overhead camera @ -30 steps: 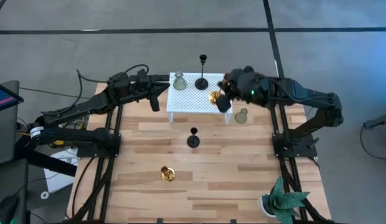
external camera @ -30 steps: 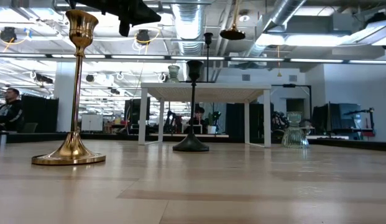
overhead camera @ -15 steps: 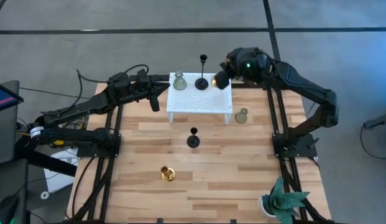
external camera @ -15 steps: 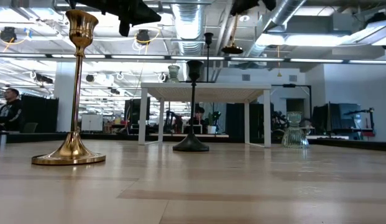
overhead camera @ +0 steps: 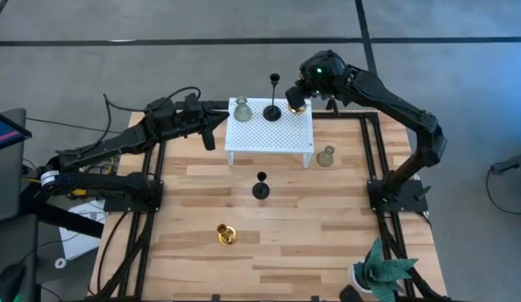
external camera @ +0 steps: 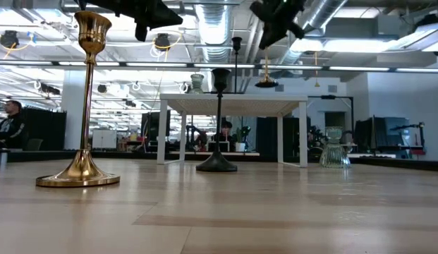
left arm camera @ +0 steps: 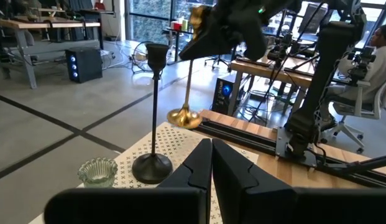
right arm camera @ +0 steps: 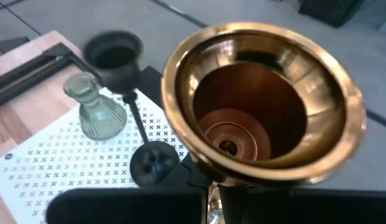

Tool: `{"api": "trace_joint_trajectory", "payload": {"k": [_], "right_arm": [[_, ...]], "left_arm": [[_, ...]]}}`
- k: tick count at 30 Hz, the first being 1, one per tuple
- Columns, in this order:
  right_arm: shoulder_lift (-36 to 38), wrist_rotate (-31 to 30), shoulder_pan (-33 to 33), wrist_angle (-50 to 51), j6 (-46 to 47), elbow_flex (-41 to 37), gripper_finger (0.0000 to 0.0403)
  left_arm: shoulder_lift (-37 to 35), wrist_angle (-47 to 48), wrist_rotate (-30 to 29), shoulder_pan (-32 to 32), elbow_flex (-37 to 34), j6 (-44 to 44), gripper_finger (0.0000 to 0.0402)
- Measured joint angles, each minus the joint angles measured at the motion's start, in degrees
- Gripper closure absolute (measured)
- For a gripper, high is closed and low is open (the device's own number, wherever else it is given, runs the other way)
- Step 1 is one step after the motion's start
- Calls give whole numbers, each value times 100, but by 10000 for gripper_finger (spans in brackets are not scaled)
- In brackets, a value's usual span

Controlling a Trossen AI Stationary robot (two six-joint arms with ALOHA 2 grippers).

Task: Pick & Place candle stick holders
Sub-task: Put the right golden candle holder on the shelf

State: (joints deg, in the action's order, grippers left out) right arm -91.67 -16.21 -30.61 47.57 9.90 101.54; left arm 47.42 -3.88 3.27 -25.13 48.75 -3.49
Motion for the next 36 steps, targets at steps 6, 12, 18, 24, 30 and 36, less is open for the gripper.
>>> {"api": "trace_joint_trajectory", "payload": {"k": [6,12,18,24,30,36], "right_arm": [[-329,129,-153,13,-67,0,401],[-534,132,-256,6,-150,0,401],[-514,114,-370,-12,-152,-46,401],[-514,310,-467,24,-146,-52,401],[-514,330,-473,22,-128,-52,401],[-514,566,-516,50,7,-52,401]], "left_arm": [[0,0,-2,-1,0,0,390],[0,1,-1,-1,0,1,390],[0,1,-2,0,0,0,390],[0,2,-2,-1,0,2,390],[0,2,-2,-1,0,2,390],[0,0,-2,-1,0,2,390]]}}
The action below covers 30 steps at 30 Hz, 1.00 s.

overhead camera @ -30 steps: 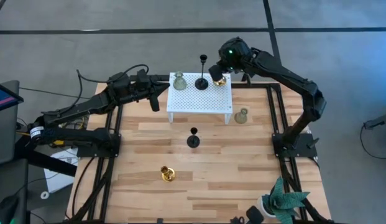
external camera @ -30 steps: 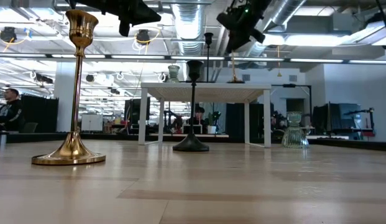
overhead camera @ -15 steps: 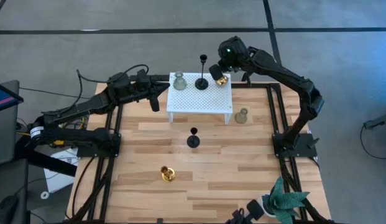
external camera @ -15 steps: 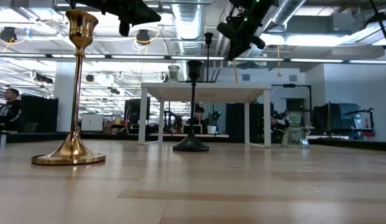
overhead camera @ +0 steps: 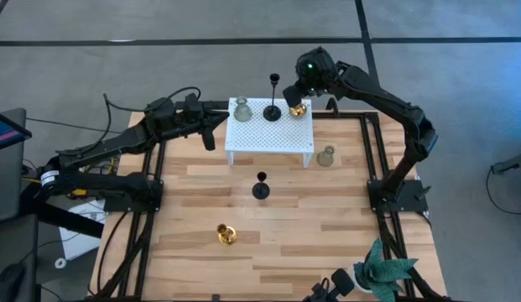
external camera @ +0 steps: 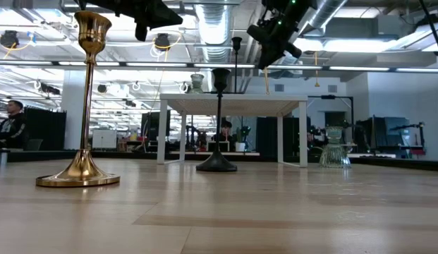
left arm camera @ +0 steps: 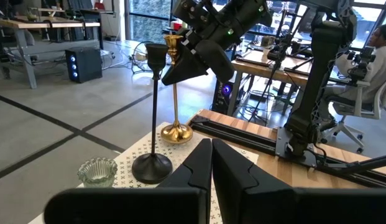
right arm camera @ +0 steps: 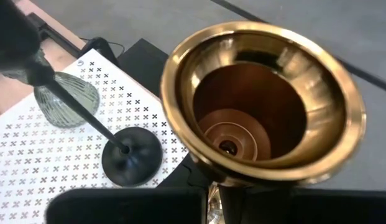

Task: Pick & Place candle stick holders
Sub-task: Put the right golden candle holder on the shelf

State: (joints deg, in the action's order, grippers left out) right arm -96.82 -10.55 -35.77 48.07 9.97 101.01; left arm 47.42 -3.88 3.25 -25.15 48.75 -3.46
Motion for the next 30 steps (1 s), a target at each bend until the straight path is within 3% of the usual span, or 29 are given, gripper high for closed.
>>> {"api": "trace_joint_trajectory", "payload": {"k": [13,30], "right_arm": [[0,17,-34,273,1,-7,401],[0,2,-53,-157,-73,-192,401]], "left_arm": [[0,2,0,0,0,-2,390],[0,2,0,1,0,0,390]]}}
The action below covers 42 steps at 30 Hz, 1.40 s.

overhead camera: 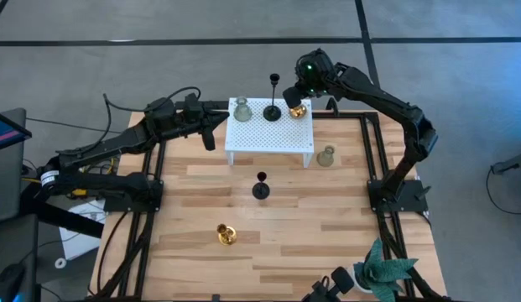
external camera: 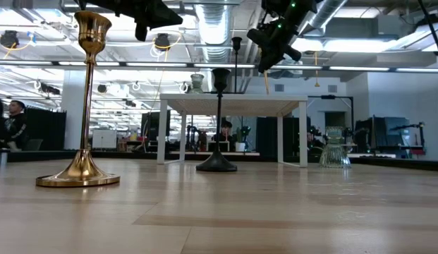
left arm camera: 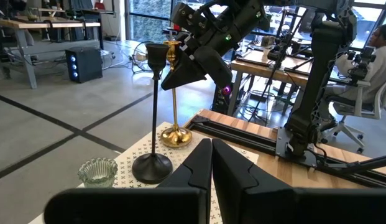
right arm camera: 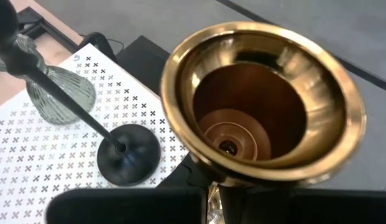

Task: Pick & Place candle stick holders
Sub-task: Put the right golden candle holder on the shelf, then align the transparent candle holder with the transparent candle holder on the shelf

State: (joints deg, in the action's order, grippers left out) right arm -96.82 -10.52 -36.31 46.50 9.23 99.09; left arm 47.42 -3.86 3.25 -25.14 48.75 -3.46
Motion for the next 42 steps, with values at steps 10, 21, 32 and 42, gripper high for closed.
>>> {"api": "trace_joint_trajectory", "payload": {"k": [10,21,32,42], "right_arm": [[0,1,-25,17,-58,0,392],[0,15,-14,21,-33,0,359],[-2,317,20,686,-80,2,356],[11,317,58,732,-527,2,352]], "left_arm": [[-1,0,0,2,0,0,390],[-2,0,0,-1,0,-1,390],[-2,0,0,1,0,0,390],[-2,2,0,0,0,-2,390]]}}
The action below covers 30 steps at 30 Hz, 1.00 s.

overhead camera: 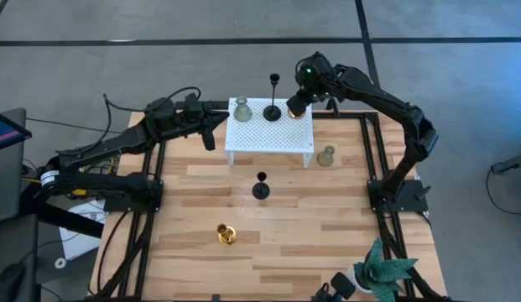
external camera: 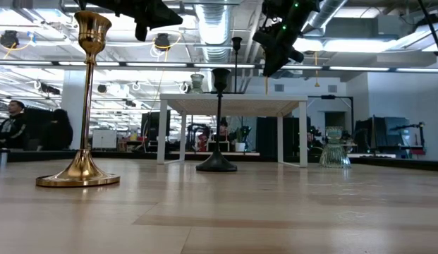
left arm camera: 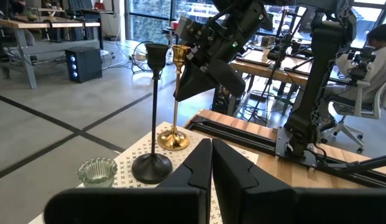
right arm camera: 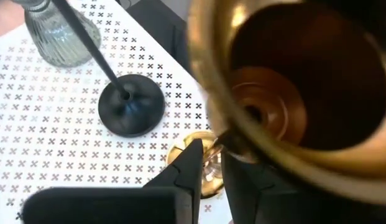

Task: Pick & Place candle stick holders
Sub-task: Align the transparent candle holder with the transparent candle holder on the shelf

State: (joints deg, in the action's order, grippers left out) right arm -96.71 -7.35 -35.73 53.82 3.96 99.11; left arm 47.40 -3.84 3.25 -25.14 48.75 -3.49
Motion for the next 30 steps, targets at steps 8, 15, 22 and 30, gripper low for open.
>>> {"api": "trace_joint_trajectory", "payload": {"k": [8,15,22,30], "right_arm": [[2,2,46,50,-155,0,290],[2,5,94,166,-155,0,205],[6,3,90,726,-155,3,171],[67,0,169,1066,-142,24,185]], "left_arm": [[0,0,0,-1,0,0,390],[0,0,0,-1,0,1,390],[0,0,0,-1,0,2,390],[0,0,0,-1,0,2,390]]}}
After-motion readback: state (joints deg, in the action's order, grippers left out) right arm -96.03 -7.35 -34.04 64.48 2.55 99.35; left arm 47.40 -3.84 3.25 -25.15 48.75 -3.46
